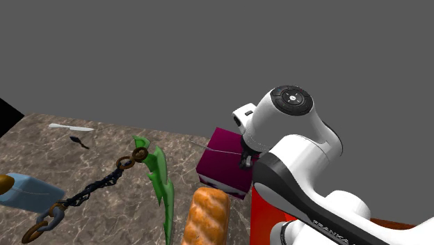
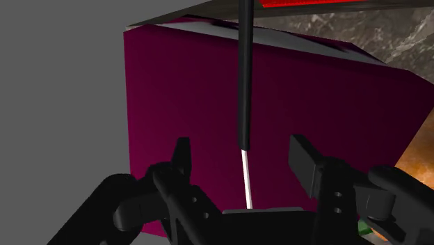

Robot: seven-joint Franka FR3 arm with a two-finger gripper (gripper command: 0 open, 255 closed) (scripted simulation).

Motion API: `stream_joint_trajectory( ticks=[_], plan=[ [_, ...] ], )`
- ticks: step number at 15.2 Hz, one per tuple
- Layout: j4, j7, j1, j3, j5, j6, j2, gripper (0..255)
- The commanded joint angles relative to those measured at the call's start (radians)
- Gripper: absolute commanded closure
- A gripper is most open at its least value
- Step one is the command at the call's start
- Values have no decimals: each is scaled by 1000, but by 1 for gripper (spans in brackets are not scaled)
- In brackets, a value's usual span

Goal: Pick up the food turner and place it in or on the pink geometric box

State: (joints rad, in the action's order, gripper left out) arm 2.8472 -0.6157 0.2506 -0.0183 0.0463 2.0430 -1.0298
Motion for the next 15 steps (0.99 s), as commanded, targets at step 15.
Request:
stream_joint_trajectory(
  ticks=[15],
  plan=[
    [-108,-1,4,-5,-6,-147,-39,0]
  ],
)
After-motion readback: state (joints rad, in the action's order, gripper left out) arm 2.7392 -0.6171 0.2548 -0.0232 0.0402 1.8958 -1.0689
